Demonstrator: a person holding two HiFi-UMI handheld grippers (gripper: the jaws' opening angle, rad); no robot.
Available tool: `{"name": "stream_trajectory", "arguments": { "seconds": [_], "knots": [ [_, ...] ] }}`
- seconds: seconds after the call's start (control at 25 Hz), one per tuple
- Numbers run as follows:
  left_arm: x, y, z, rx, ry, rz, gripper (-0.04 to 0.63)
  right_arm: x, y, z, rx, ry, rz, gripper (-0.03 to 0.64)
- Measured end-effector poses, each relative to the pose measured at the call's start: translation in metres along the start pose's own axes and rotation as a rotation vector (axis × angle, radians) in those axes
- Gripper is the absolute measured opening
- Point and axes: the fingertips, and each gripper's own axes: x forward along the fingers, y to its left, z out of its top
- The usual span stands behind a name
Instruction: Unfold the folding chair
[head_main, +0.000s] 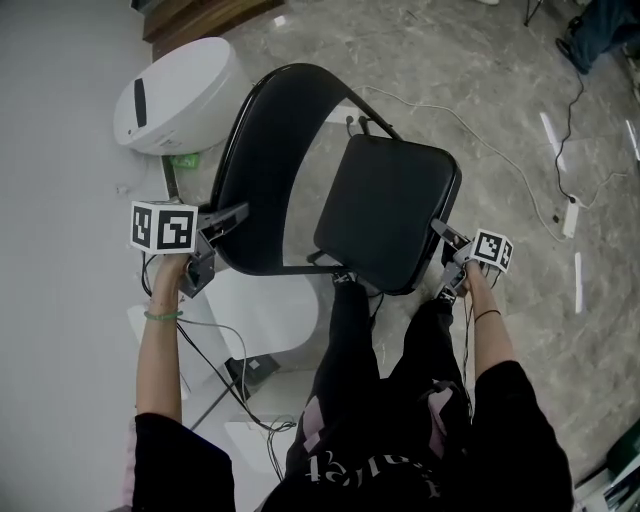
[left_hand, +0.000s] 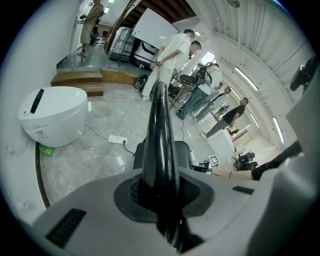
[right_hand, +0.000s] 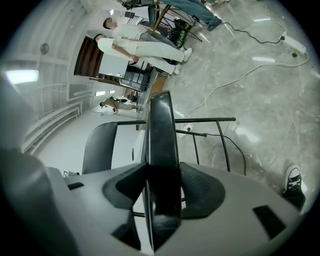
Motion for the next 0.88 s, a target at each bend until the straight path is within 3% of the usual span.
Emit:
{"name": "stream_trajectory", "arguments": {
  "seconds": [0.16, 0.28, 0.48, 0.6, 0.72, 0.88],
  "knots": [
    [0.004, 0.007, -0.002, -0.004, -0.002, 0.003, 0.063, -0.012, -0.023, 0.005, -0.047, 0.02, 0.058, 0.195],
    [0.006, 0.016, 0.0, 0.023, -0.021, -0.006, 0.061, -0.022, -0.042, 0.001, -0.021, -0.003, 0.029, 0.198],
    [0.017, 0.015, -0.006, 0.034, -0.004, -0.028, 0.061, -0.041, -0.093, 0.006, -0.09, -0.081, -0.251, 0.195],
    [0.055, -0.005, -0.02, 0.047, 0.022, -0.03, 0.061, -0.059, -0.145, 0.002, -0.133, -0.058, -0.447, 0.094],
    [0.102, -0.024, -0.036, 0.063, 0.068, -0.001, 0.064, -0.06, -0.171, -0.011, -0.124, 0.019, -0.423, 0.074],
    [0.112, -0.031, -0.037, 0.065, 0.076, 0.014, 0.061, -0.058, -0.171, -0.006, -0.137, -0.003, -0.387, 0.075]
  ]
}}
